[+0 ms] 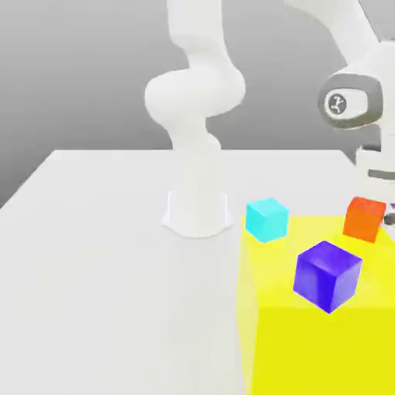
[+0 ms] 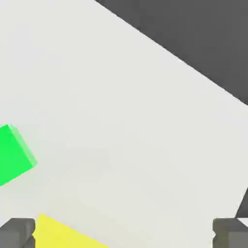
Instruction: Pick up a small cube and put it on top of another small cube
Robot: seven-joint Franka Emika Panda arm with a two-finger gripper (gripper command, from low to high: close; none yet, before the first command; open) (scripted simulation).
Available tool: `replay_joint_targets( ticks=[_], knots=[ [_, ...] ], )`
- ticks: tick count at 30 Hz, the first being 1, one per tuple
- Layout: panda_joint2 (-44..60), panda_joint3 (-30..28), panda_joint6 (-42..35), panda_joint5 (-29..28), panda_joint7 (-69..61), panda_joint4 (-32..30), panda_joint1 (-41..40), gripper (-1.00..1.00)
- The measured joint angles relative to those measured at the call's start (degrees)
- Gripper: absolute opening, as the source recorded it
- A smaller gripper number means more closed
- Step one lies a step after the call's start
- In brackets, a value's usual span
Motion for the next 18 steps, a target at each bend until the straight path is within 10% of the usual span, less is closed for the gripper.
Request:
replay_joint_targets(
  ticks=[10,11,18],
  knots=[
    [16.36,0.47,8.49,-5.36,-9.66,-1.48,2.98,0.0],
    [18.03,-0.22,9.85,-5.86,-9.3,-1.17,3.58,-1.0],
    [18.24,-0.32,9.92,-5.98,-9.21,-1.15,3.66,-1.0]
  ],
)
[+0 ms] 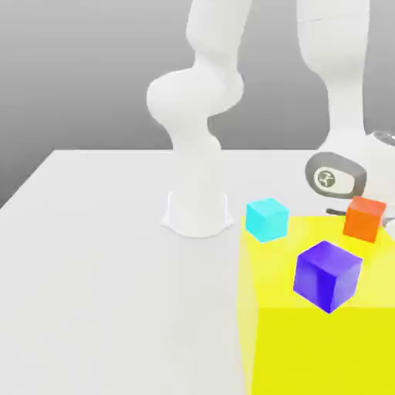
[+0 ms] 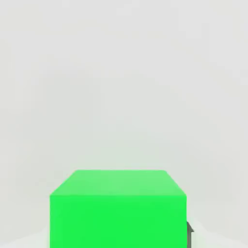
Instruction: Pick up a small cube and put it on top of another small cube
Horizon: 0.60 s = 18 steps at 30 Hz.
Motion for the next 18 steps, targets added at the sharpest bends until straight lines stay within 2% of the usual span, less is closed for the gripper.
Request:
replay_joint_targets(
  ticks=[6,9,18],
  knots=[
    [-10.68,2.85,-9.04,4.14,-3.11,-2.09,-1.64,-1.0],
    [-12.16,5.48,-16.01,6.66,-4.65,-2.53,-0.32,-1.0],
    [-25.45,2.52,-38.38,7.27,5.47,6.32,-5.51,-1.0]
  ],
)
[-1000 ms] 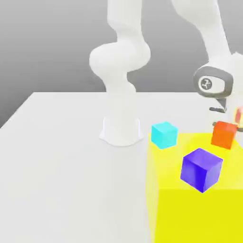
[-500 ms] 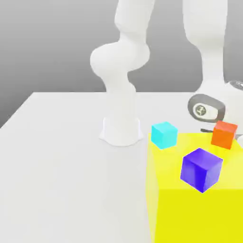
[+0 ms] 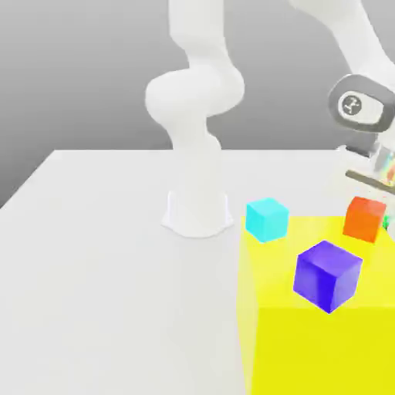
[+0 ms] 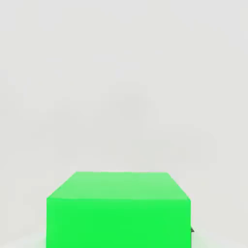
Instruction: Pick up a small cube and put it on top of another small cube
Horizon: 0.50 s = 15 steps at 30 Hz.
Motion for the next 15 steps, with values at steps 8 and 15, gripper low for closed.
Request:
replay_joint_targets(
  ticks=[8,15],
  knots=[
    [-11.36,-5.32,-13.6,0.21,9.32,7.93,-6.87,-1.0],
    [-8.6,-5.61,-5.77,-0.05,10.02,3.76,-7.73,1.0]
  ],
)
